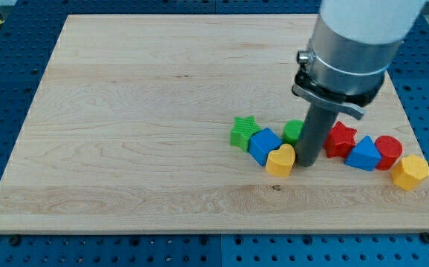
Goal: Push red star into green circle
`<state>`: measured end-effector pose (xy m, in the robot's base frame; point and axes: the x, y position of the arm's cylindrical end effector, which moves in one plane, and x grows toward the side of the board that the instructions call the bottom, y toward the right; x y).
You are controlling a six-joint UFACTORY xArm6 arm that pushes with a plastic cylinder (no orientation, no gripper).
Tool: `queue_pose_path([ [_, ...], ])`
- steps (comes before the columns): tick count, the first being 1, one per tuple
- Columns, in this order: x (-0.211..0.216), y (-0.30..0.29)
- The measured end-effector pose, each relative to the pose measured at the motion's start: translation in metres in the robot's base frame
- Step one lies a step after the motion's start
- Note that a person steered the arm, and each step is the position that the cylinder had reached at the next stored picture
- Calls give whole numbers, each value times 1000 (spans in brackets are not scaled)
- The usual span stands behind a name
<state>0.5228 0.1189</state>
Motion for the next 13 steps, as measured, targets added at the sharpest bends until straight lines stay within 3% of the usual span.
queue_pose_path([
  [1, -8, 0],
  [4, 48, 56],
  [5, 71, 89],
  [7, 88, 225],
  [8, 71, 225],
  [9, 10, 215],
  [10, -4, 206],
  [11, -3, 158],
  [13, -3, 145],
])
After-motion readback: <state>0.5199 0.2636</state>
